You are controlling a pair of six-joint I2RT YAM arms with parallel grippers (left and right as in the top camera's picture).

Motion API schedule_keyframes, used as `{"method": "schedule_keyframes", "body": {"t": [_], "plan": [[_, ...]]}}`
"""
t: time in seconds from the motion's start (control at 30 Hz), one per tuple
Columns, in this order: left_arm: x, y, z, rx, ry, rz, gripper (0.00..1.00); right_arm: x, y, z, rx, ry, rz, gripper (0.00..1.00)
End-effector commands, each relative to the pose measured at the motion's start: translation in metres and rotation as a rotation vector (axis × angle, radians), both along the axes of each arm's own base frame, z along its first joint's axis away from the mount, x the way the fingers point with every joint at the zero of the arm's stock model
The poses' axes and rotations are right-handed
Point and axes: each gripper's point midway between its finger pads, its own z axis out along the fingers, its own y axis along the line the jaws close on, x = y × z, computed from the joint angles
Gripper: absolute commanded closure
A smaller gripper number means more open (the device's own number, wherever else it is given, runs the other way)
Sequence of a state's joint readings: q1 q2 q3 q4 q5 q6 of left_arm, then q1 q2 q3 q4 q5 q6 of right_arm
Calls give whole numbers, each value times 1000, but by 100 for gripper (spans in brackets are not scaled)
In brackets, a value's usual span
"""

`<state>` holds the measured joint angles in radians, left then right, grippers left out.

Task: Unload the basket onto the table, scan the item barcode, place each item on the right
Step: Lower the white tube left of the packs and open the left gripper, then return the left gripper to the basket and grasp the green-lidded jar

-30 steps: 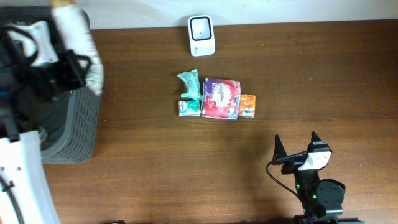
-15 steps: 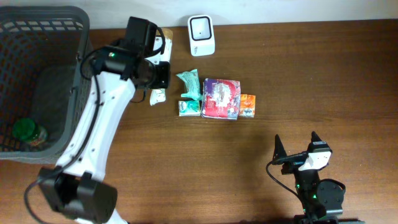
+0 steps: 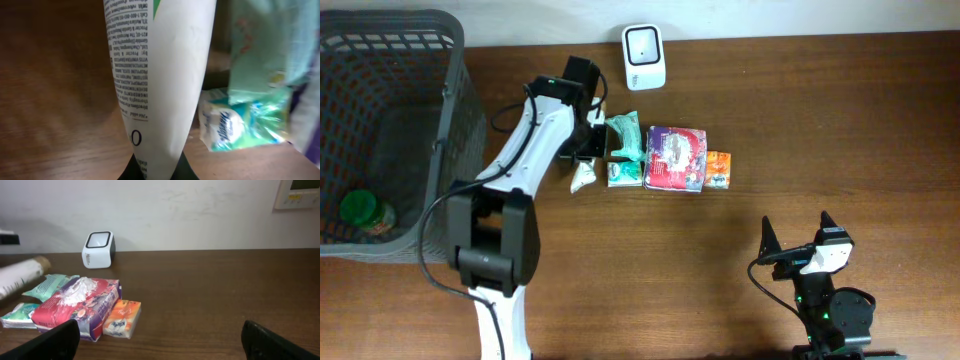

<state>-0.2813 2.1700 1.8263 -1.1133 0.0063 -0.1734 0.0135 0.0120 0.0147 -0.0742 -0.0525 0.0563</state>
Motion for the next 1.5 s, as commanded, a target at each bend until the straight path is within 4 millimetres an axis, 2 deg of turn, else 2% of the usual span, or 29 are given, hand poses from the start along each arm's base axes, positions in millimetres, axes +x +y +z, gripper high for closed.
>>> {"method": "schedule_keyframes", "body": {"t": [0.0, 0.03, 0.07, 0.17, 0.27, 0.37, 0.43, 0.5, 0.57, 0.6, 0.67, 0.73, 0.83, 0.9, 0.97, 1.0, 1.03, 1.17, 1.2, 1.27, 1.33, 1.37, 1.47], "plan": [[0, 0, -16, 11, 31, -2, 92, 0, -2, -3, 8, 5, -9, 1], [-1, 0, -17, 8, 35, -2, 76, 0, -2, -3, 8, 5, -9, 1], [-2, -5, -17, -20, 44, -5, 66, 0, -2, -3, 8, 5, -9, 2], [-9, -23, -14, -126, 79, -16, 61, 0, -2, -3, 8, 5, -9, 1], [-8, -32, 10, -183, 83, -19, 52, 0, -2, -3, 8, 5, -9, 2], [2, -31, 72, -199, 19, -18, 41, 0, -2, -3, 8, 5, -9, 1], [8, -30, 131, -220, -69, -23, 31, 0, -2, -3, 8, 5, -9, 1], [6, -24, 186, -244, -167, -22, 1, 0, -2, -3, 8, 5, -9, 1], [1, -16, 222, -259, -247, -27, 1, 0, -2, -3, 8, 5, -9, 2], [-2, -17, 246, -302, -309, -69, 1, 0, -2, -3, 8, 4, -9, 1], [-16, -19, 276, -361, -369, -97, 1, 0, -2, -3, 8, 5, -9, 2], [-29, -2, 304, -313, -465, -130, 1, 0, -2, -3, 8, 5, -9, 2], [-38, 71, 338, -115, -604, 37, 1, 0, -2, -3, 8, 4, -9, 2], [-48, 134, 356, 14, -666, 191, 1, 0, -2, -3, 8, 5, -9, 2], [-55, 181, 356, 107, -662, 312, 1, 0, -2, -3, 8, 5, -9, 2], [-59, 210, 347, 144, -630, 417, 1, 0, -2, -3, 8, 5, -9, 1], [-62, 226, 338, 163, -598, 488, 1, 0, -2, -3, 8, 5, -9, 1], [-89, 308, 273, 314, -376, 885, 1, 0, -2, -3, 8, 4, -9, 1], [-94, 323, 256, 328, -338, 969, 1, 0, -2, -3, 8, 5, -9, 2], [-101, 351, 213, 331, -255, 1067, 1, 0, -2, -3, 8, 5, -9, 2], [-100, 363, 180, 300, -217, 1098, 1, 0, -2, -3, 8, 4, -9, 1], [-99, 370, 157, 290, -199, 1116, 1, 0, -2, -3, 8, 5, -9, 2], [-94, 381, 123, 292, -206, 1132, 1, 0, -2, -3, 8, 4, -9, 2]]}}
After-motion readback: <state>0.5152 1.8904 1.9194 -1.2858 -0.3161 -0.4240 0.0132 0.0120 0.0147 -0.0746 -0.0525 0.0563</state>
